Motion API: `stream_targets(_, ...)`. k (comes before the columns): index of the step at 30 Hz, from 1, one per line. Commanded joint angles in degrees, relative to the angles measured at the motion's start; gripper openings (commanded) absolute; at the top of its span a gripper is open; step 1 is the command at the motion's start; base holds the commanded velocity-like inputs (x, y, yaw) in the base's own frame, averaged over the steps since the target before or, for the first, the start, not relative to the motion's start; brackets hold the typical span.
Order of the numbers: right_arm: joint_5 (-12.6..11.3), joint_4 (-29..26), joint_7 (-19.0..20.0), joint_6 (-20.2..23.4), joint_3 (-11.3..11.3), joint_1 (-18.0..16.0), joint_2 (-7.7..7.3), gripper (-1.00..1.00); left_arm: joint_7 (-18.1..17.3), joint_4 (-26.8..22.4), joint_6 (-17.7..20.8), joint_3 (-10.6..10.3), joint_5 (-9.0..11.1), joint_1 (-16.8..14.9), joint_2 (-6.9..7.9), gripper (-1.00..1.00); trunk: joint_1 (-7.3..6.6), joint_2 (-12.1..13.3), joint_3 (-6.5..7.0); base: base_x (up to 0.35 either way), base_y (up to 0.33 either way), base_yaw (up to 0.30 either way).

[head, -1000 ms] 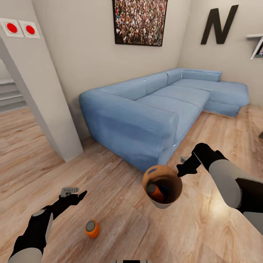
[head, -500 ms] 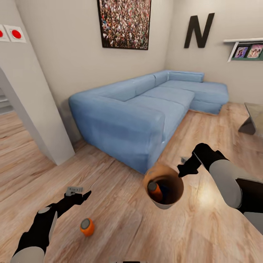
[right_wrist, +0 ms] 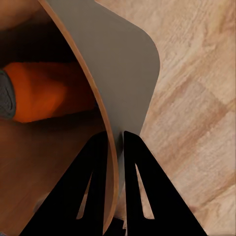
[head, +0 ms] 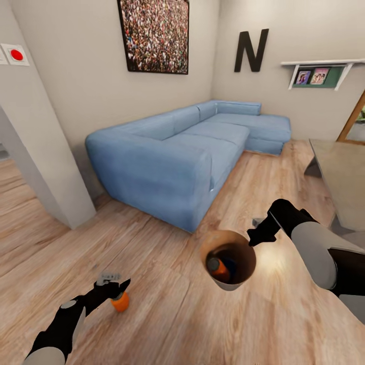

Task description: Put the three can of soda from the living room inside the tash can in the kitchen.

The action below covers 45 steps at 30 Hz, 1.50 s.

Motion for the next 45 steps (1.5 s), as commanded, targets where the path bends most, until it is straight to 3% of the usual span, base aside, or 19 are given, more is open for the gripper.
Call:
stream_targets(1, -1.5, 0.0, 0.2, 0.5, -0.7, 0.0, -0.22, -1.0, 3.1, 1.9, -2.1, 0.0, 0.0, 0.0, 0.0, 1.0, -0.01, 0.0, 0.08, -0.087, 0.046, -0.166)
stream_targets(8, -1.5, 0.0, 0.2, 0.5, -0.6, 0.0, -0.95, -1.0, 6.4, 3.6, -4.4, -0.1, 0.2, -0.1, 0.01, 1.0, -0.01, 0.0, 0.6, -0.025, 0.014, -0.165)
stream_targets(22, -1.5, 0.0, 0.2, 0.5, -0.6, 0.0, -1.03, -1.0, 6.6, 4.1, -3.9, -0.2, -0.1, -0.2, 0.09, 1.0, -0.01, 0.0, 1.63, 0.174, 0.177, -0.162)
stream_targets(33, -1.5, 0.0, 0.2, 0.5, -0.8, 0.0, -1.1, -1.0, 7.5, 4.1, -4.3, -0.2, -0.1, -0.2, 0.01, 1.0, -0.01, 0.0, 2.45, -0.1, 0.19, -0.161)
stream_targets(39, -1.5, 0.0, 0.2, 0.5, -0.8, 0.0, -1.06, -1.0, 13.0, 9.8, -12.5, -0.1, 0.1, -0.1, 0.01, 1.0, -0.01, 0.0, 2.89, -0.014, 0.013, -0.161)
stream_targets(45, -1.5, 0.0, 0.2, 0.5, -0.9, 0.0, -1.06, -1.0, 14.1, 11.9, -14.0, -0.1, 0.1, -0.2, 0.01, 1.0, -0.01, 0.0, 3.33, -0.002, 0.002, -0.161)
